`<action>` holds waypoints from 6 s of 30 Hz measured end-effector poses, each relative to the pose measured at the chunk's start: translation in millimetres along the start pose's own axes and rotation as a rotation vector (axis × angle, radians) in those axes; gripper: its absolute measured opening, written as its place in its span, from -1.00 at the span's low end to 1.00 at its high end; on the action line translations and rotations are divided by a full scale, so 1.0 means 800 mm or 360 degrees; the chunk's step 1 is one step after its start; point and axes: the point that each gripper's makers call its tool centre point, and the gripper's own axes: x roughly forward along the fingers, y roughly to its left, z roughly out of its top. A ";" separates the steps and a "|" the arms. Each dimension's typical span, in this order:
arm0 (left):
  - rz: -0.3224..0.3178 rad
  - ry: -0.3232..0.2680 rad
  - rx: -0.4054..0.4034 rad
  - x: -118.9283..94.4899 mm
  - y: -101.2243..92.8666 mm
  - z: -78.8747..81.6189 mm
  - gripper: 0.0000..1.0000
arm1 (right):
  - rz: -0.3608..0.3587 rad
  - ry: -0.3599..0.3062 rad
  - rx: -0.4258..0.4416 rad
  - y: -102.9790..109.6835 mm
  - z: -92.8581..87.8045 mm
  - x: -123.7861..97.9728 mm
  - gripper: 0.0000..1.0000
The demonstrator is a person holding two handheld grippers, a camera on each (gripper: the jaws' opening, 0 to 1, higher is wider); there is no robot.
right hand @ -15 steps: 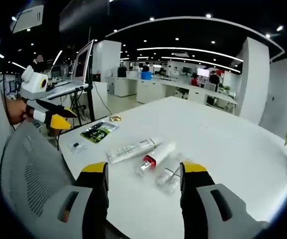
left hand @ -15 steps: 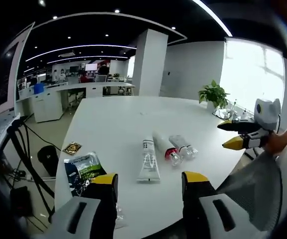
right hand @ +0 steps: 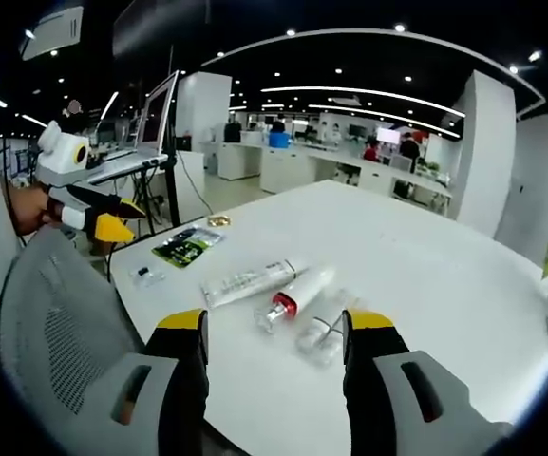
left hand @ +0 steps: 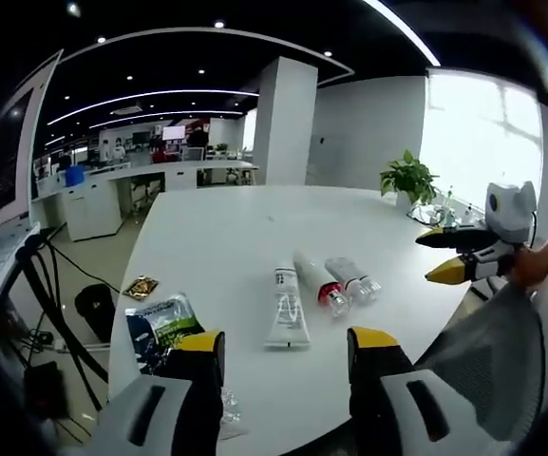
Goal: Arrange the skincare products in the storage area until every visible bottle or jar stands upright without overlapping.
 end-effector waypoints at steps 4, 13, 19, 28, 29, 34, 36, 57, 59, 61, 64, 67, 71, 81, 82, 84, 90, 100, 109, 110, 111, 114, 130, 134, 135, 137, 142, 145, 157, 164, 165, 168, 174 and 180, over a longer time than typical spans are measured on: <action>-0.0007 0.0003 0.0080 0.002 -0.005 -0.003 0.11 | -0.0009 -0.0003 0.0009 -0.002 0.000 0.000 0.10; -0.0063 0.0036 0.0271 0.008 -0.021 -0.011 0.29 | -0.0031 -0.0003 0.0027 -0.007 -0.001 -0.001 0.08; -0.0038 0.0025 0.0194 0.009 -0.016 -0.009 0.51 | -0.0029 0.0003 0.0026 -0.008 -0.002 -0.001 0.08; -0.0079 -0.0012 0.0235 0.012 -0.026 -0.008 0.56 | -0.0022 0.0039 0.0005 -0.006 -0.008 -0.001 0.05; -0.0077 0.0013 0.0256 0.012 -0.027 -0.012 0.56 | -0.0015 0.0047 0.0010 -0.005 -0.009 0.000 0.05; -0.0069 0.0056 0.0326 0.015 -0.029 -0.021 0.55 | 0.0030 0.0082 -0.0013 0.002 -0.014 0.001 0.05; -0.0048 0.0087 0.0342 0.017 -0.026 -0.027 0.49 | 0.0043 0.0109 -0.0040 0.004 -0.016 0.001 0.04; 0.0010 0.0205 0.0542 0.020 -0.018 -0.050 0.07 | 0.0349 0.0273 -0.0586 -0.009 0.030 0.076 -0.14; 0.0008 0.0213 0.0538 0.020 -0.018 -0.051 0.08 | 0.0388 0.0289 -0.0641 -0.008 0.035 0.090 -0.14; -0.0007 0.0179 0.0524 0.019 -0.020 -0.048 0.13 | 0.0472 0.0297 -0.0763 -0.004 0.044 0.108 -0.19; -0.0021 0.0189 0.0516 0.020 -0.021 -0.050 0.17 | 0.0543 0.0304 -0.0822 -0.001 0.057 0.130 -0.18; -0.0013 0.0191 0.0521 0.020 -0.021 -0.050 0.16 | 0.0575 0.0305 -0.0905 -0.003 0.070 0.148 -0.16; -0.0008 0.0187 0.0520 0.020 -0.020 -0.049 0.15 | 0.0688 0.0327 -0.1061 0.004 0.076 0.163 -0.06; -0.0014 0.0220 0.0528 0.021 -0.021 -0.055 0.10 | 0.0857 0.0429 -0.1232 0.011 0.061 0.191 0.06; -0.0012 0.0224 0.0529 0.021 -0.021 -0.056 0.10 | 0.0877 0.0437 -0.1237 0.013 0.059 0.193 0.06; -0.0013 0.0226 0.0526 0.020 -0.021 -0.055 0.09 | 0.0907 0.0470 -0.1298 0.016 0.051 0.197 0.05; -0.0013 0.0242 0.0527 0.020 -0.021 -0.057 0.06 | 0.1030 0.0573 -0.1397 0.029 0.021 0.210 0.05; 0.0002 0.0286 0.0539 0.020 -0.015 -0.062 0.00 | 0.1223 0.0695 -0.1602 0.052 -0.016 0.224 0.01; 0.0016 0.0312 0.0542 0.022 -0.010 -0.064 -0.11 | 0.1377 0.0873 -0.1783 0.061 -0.056 0.239 -0.02; 0.0018 0.0313 0.0543 0.022 -0.009 -0.064 -0.12 | 0.1381 0.0884 -0.1791 0.062 -0.058 0.240 -0.02; 0.0019 0.0312 0.0548 0.022 -0.009 -0.064 -0.13 | 0.1401 0.0902 -0.1819 0.063 -0.061 0.241 -0.02; 0.0022 0.0338 0.0573 0.021 -0.007 -0.067 -0.21 | 0.1422 0.0952 -0.1889 0.064 -0.069 0.246 -0.02; 0.0025 0.0384 0.0603 0.017 -0.003 -0.073 -0.44 | 0.1505 0.1209 -0.2104 0.067 -0.091 0.259 -0.14; 0.0019 0.0384 0.0600 0.017 -0.004 -0.074 -0.44 | 0.1501 0.1251 -0.2132 0.068 -0.093 0.256 -0.17; 0.0021 0.0390 0.0603 0.017 -0.004 -0.075 -0.44 | 0.1502 0.1261 -0.2136 0.068 -0.093 0.256 -0.17; 0.0024 0.0390 0.0605 0.016 -0.003 -0.074 -0.44 | 0.1502 0.1288 -0.2131 0.068 -0.094 0.256 -0.17; 0.0023 0.0393 0.0612 0.016 -0.003 -0.075 -0.45 | 0.1489 0.1316 -0.2127 0.067 -0.094 0.256 -0.18; 0.0022 0.0396 0.0613 0.016 -0.004 -0.076 -0.46 | 0.1489 0.1311 -0.2116 0.066 -0.095 0.255 -0.20; 0.0010 0.0420 0.0634 0.016 -0.004 -0.079 -0.53 | 0.1480 0.1305 -0.2245 0.070 -0.098 0.246 -0.35; 0.0013 0.0422 0.0636 0.016 -0.003 -0.079 -0.54 | 0.1535 0.1228 -0.2313 0.068 -0.096 0.245 -0.45; 0.0012 0.0421 0.0637 0.016 -0.003 -0.078 -0.54 | 0.1564 0.1189 -0.2317 0.069 -0.095 0.245 -0.46; 0.0014 0.0423 0.0640 0.016 -0.003 -0.078 -0.54 | 0.1529 0.1138 -0.2232 0.071 -0.090 0.250 -0.49; 0.0019 0.0429 0.0649 0.016 -0.001 -0.079 -0.54 | 0.1486 0.1066 -0.2124 0.086 -0.079 0.251 -0.51; 0.0023 0.0428 0.0659 0.016 -0.001 -0.079 -0.55 | 0.1376 0.0900 -0.1900 0.099 -0.056 0.246 -0.51</action>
